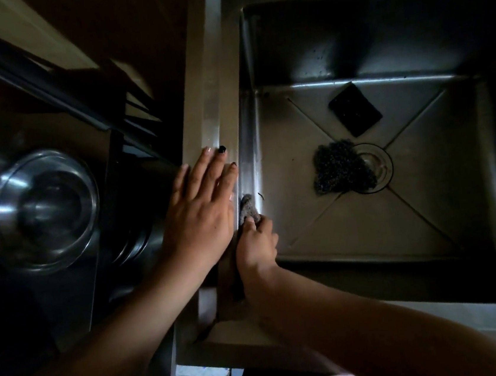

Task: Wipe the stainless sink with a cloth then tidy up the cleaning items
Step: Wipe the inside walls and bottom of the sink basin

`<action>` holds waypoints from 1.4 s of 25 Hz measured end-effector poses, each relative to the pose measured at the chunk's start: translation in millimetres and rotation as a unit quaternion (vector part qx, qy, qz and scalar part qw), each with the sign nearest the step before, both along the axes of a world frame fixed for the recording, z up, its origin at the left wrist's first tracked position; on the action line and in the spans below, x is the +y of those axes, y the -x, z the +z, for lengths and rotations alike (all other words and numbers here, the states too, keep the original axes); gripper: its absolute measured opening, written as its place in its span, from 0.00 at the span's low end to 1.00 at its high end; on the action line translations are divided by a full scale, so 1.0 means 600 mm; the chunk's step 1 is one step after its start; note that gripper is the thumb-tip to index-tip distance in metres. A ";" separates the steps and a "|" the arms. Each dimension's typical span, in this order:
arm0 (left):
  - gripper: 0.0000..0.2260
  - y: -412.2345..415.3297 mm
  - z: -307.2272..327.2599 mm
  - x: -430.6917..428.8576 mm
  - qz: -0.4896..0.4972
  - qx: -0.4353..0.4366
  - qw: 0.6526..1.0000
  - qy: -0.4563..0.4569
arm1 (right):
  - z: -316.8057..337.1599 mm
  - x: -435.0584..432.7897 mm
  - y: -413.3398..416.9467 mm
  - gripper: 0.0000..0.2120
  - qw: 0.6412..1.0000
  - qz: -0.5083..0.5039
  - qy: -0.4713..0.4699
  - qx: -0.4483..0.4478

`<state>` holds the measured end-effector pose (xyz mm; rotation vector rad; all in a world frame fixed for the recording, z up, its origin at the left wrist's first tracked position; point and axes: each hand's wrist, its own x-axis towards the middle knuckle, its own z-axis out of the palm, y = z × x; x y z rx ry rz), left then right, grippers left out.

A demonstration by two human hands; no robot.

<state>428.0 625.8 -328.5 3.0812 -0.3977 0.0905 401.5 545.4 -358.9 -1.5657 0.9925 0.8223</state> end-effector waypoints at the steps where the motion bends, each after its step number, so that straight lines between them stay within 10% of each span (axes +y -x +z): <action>1: 0.19 0.001 0.001 0.000 0.000 0.003 1.000 0.001 | -0.006 0.001 -0.001 0.20 1.000 0.004 0.006 0.006; 19: 0.17 0.000 -0.006 0.003 -0.001 -0.017 1.000 0.008 | -0.173 -0.001 -0.007 0.22 0.979 0.140 0.070 0.127; 23: 0.18 0.000 -0.005 0.003 0.000 -0.013 1.000 0.004 | -0.177 0.004 -0.003 0.23 0.979 0.145 -0.053 0.137; 29: 0.19 0.001 -0.002 0.002 -0.002 -0.013 1.000 0.002 | -0.102 0.009 0.004 0.33 0.991 0.025 -0.010 0.130; 35: 0.18 0.000 0.001 0.001 -0.004 -0.011 1.000 0.002 | -0.033 -0.010 -0.009 0.19 0.998 0.042 0.033 0.030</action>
